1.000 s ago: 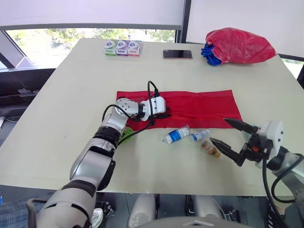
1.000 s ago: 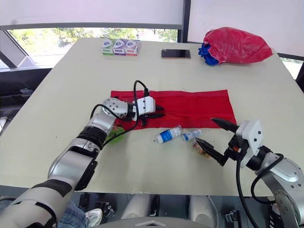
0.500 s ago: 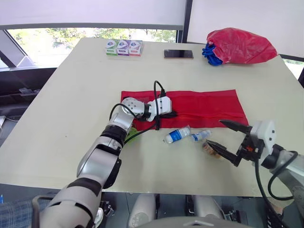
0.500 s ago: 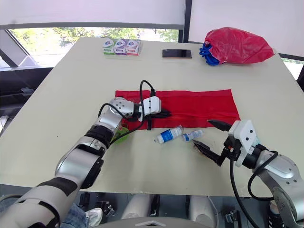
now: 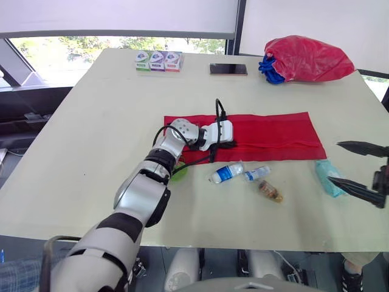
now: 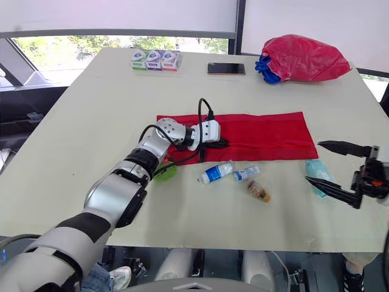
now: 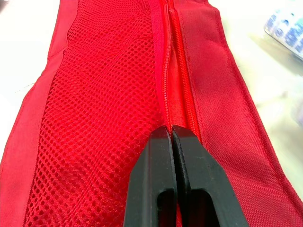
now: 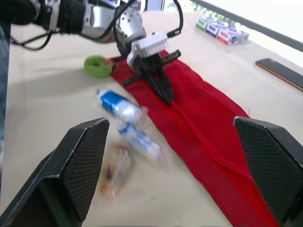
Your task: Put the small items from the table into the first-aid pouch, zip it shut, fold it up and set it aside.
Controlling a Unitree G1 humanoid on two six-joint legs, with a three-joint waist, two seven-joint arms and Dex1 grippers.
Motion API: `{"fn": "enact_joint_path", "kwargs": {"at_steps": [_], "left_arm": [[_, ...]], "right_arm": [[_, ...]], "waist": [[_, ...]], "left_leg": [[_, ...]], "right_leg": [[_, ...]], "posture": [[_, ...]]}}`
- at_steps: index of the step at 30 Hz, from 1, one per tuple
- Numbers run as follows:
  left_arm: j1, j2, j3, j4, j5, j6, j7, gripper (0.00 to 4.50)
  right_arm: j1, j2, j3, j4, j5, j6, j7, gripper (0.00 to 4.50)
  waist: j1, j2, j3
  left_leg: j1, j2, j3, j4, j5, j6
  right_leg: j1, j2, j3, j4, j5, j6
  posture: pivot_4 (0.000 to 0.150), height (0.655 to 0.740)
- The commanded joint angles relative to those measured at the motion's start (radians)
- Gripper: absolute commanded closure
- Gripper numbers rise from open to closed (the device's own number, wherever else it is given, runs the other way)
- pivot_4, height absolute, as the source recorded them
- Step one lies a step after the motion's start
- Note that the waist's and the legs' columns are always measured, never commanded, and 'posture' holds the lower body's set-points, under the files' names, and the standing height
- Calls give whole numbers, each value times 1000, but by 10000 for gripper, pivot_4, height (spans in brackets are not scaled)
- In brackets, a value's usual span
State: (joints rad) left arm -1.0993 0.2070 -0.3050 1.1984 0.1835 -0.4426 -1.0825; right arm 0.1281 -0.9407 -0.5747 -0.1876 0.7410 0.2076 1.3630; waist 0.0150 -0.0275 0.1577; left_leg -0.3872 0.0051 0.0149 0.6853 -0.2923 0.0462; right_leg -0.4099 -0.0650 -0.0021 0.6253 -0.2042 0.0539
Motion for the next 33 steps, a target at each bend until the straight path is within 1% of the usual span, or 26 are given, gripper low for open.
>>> {"fn": "enact_joint_path", "kwargs": {"at_steps": [1, 3, 6, 10, 12, 16, 22, 28, 33], "left_arm": [[-58, -26, 6, 26, 20, -22, 30, 44677], [-78, -39, 3, 45, 35, -25, 46, 44677], [-95, -56, 12, 58, 41, -27, 54, 44677], [-98, -67, 21, 56, 36, -41, 27, 44677], [-96, -70, 27, 52, 27, -48, 0, 44677], [-82, -72, 46, 31, 1, -73, -98, 44677], [-61, -58, 56, 6, -24, -93, -189, 44677], [-56, -31, 47, 19, 10, -90, -123, 44677], [-37, -15, 46, 15, 7, -94, -121, 44677]], "right_arm": [[-53, -65, -47, 68, 11, -18, 93, 0], [-86, -83, -34, 94, 12, -22, 129, 0], [-116, -83, -20, 92, 15, -8, 138, 0], [-137, -80, -4, 76, 16, 13, 140, 0], [-146, -80, 4, 72, 16, 20, 138, 0], [-169, -71, 22, 69, 13, 23, 134, 0], [-177, -62, 41, 54, 22, 34, 132, 0], [-202, -65, 84, 57, -2, 34, 117, 0], [-244, -52, 195, -13, -84, 44, 2, 0]], "waist": [[0, 0, 0], [-1, 0, 0], [0, 0, 0], [0, 0, 0], [0, 0, 0], [0, 0, 0], [0, 0, 0], [-1, 0, 0], [-3, 0, 0]], "left_leg": [[0, 0, 0, 0, 0, 0], [0, 0, 0, 0, 0, 0], [-1, 0, -2, 0, 0, 0], [-1, 0, -2, 0, 0, 0], [-1, 0, -2, 0, 0, 0], [-1, 0, -1, 0, 0, 0], [-1, 1, -2, 0, 0, 0], [0, 1, -2, 0, 0, 0], [0, 1, -1, 0, 0, 0]], "right_leg": [[0, 0, 0, 0, 0, 0], [0, 0, 0, 0, 0, 0], [0, 0, 0, 0, 0, 0], [0, 0, 0, 0, 0, 0], [0, 0, 0, 0, 0, 0], [-1, 0, 0, 0, 0, 0], [-1, 0, 0, 0, 0, 0], [-1, 0, 0, 0, 0, 0], [-1, 0, 0, 1, 0, 0]], "posture": [[1500, 7400], [1500, 7400], [1500, 7400], [1500, 7400], [1500, 7400], [1500, 7400], [1500, 7400], [1500, 7400], [1500, 7400]]}}
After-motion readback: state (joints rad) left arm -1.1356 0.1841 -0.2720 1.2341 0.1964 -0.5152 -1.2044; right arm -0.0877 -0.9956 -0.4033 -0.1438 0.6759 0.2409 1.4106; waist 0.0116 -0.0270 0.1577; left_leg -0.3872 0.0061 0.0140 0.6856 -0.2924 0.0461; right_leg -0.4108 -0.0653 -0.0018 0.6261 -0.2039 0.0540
